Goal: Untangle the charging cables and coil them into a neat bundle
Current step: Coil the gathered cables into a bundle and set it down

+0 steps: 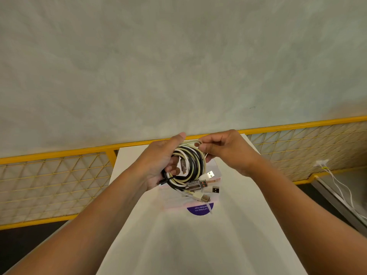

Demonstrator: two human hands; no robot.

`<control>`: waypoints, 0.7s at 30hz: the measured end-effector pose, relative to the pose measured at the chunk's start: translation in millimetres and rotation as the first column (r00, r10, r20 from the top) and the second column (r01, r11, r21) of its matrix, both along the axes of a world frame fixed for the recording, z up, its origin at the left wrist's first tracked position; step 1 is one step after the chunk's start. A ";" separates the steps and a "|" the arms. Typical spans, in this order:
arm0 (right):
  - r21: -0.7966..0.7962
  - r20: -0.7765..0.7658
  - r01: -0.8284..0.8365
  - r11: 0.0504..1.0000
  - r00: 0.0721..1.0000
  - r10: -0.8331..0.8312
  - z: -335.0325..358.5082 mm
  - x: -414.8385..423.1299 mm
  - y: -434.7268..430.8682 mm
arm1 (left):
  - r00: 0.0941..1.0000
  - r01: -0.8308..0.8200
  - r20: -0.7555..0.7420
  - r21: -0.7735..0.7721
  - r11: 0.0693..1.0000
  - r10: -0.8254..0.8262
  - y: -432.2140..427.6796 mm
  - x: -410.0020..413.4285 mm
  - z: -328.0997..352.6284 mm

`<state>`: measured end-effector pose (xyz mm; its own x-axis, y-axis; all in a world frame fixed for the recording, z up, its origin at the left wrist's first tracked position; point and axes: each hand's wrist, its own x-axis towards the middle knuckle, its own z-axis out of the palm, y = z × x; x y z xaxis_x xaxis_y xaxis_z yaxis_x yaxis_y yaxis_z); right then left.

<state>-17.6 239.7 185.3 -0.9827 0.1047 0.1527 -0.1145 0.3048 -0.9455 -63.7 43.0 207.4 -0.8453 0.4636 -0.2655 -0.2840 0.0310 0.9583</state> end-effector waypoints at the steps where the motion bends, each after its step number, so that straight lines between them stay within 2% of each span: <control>1: -0.050 -0.012 -0.001 0.999 1.000 0.001 -0.7 -0.1 -0.8 | 1.000 0.004 -0.001 0.008 1.000 -0.004 0.6 0.3 1.0; 4: -0.131 -0.058 0.016 0.991 0.998 -0.024 1.0 1.0 -1.9 | 1.000 0.007 -0.003 0.026 1.000 -0.007 2.3 0.5 1.5; 6: -0.116 -0.071 0.033 0.993 0.997 -0.041 3.5 1.8 -0.9 | 1.000 0.005 0.003 0.035 0.999 -0.005 2.8 0.9 0.6; 10: 0.122 -0.016 0.017 0.992 1.000 -0.015 3.6 3.3 2.9 | 0.999 -0.029 -0.024 0.029 0.999 0.030 3.0 0.3 -0.1; 13: 0.155 0.020 -0.025 0.988 1.000 0.022 2.8 4.5 3.1 | 0.997 -0.063 -0.034 0.033 0.997 0.065 4.1 -1.1 -0.5; 16: 0.030 0.008 -0.033 0.999 0.999 0.033 3.0 4.4 -0.5 | 0.998 -0.068 -0.009 0.056 0.996 0.068 4.5 0.1 0.7; 21: -0.353 -0.057 -0.059 0.934 0.998 0.041 7.6 3.8 -11.0 | 0.999 -0.040 -0.007 0.050 0.998 0.041 2.7 -0.5 5.8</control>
<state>-13.9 228.7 193.0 -0.9806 0.1115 0.1614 -0.1683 -0.0561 -0.9841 -64.2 45.7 213.2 -0.8657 0.4413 -0.2363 -0.2767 -0.0284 0.9605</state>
